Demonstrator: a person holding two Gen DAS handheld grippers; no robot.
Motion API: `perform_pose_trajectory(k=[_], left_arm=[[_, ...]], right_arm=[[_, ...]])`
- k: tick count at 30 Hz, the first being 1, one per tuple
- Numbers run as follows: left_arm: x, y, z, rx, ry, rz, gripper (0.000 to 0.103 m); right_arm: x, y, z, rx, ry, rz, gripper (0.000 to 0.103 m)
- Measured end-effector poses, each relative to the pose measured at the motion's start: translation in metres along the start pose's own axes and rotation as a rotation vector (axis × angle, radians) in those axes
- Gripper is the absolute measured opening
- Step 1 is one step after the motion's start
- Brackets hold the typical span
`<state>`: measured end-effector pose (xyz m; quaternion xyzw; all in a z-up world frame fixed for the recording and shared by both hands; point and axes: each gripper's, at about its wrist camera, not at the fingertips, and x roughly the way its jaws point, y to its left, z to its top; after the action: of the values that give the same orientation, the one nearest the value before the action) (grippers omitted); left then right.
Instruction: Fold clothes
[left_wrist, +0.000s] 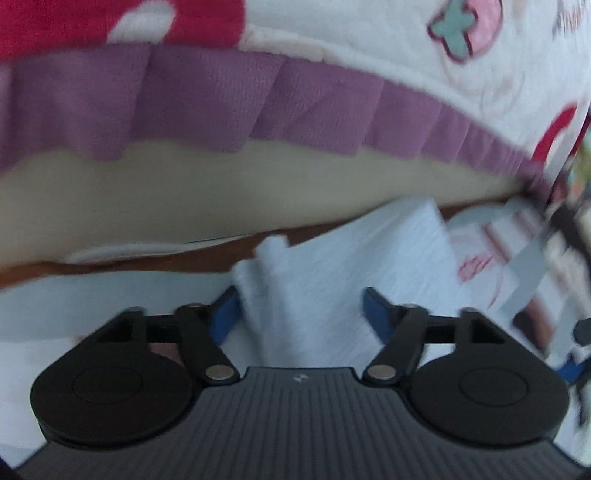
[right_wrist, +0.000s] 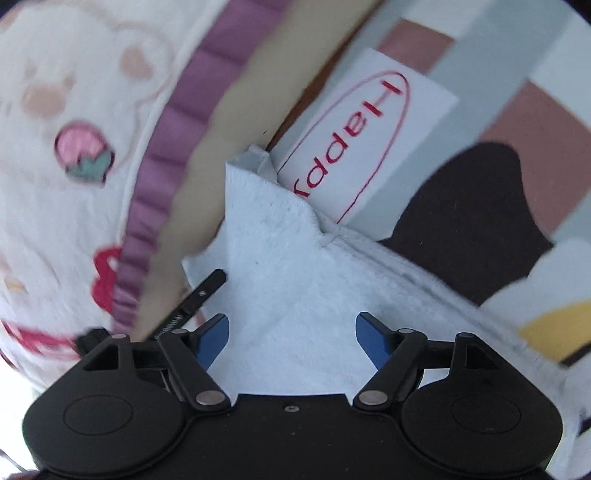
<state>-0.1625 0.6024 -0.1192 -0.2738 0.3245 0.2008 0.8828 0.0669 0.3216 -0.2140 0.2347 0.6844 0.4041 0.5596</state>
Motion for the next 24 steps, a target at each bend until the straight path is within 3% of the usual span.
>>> perform_pose_trajectory(k=[2,4,6,8,11,15,18,21,24], left_arm=[[0.001,0.000,-0.002,-0.025,-0.021,-0.045,0.090],[0.001,-0.004,-0.005,-0.017,-0.027,-0.070,0.073],[0.001,-0.007,-0.005,-0.025,0.019,-0.052,0.006],[-0.005,-0.008,-0.008,-0.062,0.018,-0.040,0.007],[-0.040,-0.021,-0.021,-0.029,-0.098,-0.120,0.007],[-0.099,-0.051,-0.048,0.162,-0.184,-0.256,0.007],[-0.130,-0.060,-0.082,0.238,-0.121,-0.338,0.007],[-0.142,-0.047,-0.121,0.134,0.000,-0.264,0.007],[-0.149,-0.045,-0.136,0.208,0.080,-0.167,0.007]], right_arm=[[0.003,-0.012,0.003,0.159,0.023,0.078,0.082],[0.006,-0.019,0.005,0.254,0.006,0.088,0.083],[0.012,-0.015,0.008,0.267,-0.019,-0.028,0.085],[0.014,-0.017,0.010,0.278,-0.034,-0.110,0.085],[0.013,-0.031,0.009,0.367,-0.066,-0.046,0.087],[0.010,-0.037,0.009,0.417,-0.093,-0.007,0.087],[0.013,-0.036,0.013,0.423,-0.092,0.001,0.090],[0.016,-0.035,0.018,0.421,-0.081,0.012,0.094],[0.017,-0.031,0.019,0.381,-0.079,0.012,0.094]])
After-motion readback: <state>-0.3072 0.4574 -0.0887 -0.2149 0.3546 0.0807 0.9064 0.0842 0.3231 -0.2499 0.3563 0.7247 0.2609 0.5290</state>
